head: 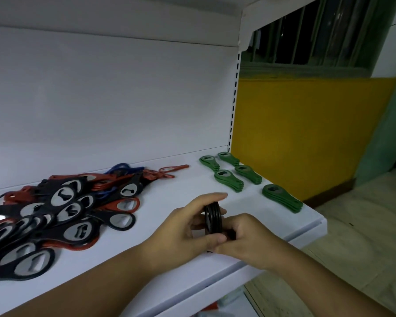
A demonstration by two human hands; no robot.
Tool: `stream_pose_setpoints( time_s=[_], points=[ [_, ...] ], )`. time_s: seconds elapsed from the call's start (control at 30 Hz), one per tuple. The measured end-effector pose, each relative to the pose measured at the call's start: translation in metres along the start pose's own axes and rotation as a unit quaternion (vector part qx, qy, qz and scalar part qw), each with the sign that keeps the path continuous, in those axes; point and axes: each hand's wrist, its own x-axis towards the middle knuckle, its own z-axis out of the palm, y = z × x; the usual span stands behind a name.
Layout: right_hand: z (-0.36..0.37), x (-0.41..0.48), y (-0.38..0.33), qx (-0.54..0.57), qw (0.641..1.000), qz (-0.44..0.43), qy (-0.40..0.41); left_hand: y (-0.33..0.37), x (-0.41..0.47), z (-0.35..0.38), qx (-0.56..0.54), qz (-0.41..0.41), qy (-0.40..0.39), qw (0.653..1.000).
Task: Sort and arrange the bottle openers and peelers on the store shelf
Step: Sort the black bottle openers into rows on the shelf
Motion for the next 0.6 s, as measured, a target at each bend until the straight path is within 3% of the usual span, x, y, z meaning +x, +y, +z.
stream_pose_setpoints(
  time_s=[0.37,0.6],
  points=[
    [-0.015,-0.007,-0.010,0.033,0.999,0.030,-0.016,-0.003,-0.002,0.006,-0.108,-0.003,-0.002,0.994],
    [-0.058,-0.010,-0.010,-0.138,0.980,0.145,0.015,-0.015,0.005,-0.002,-0.068,-0.107,-0.048,0.991]
  ],
)
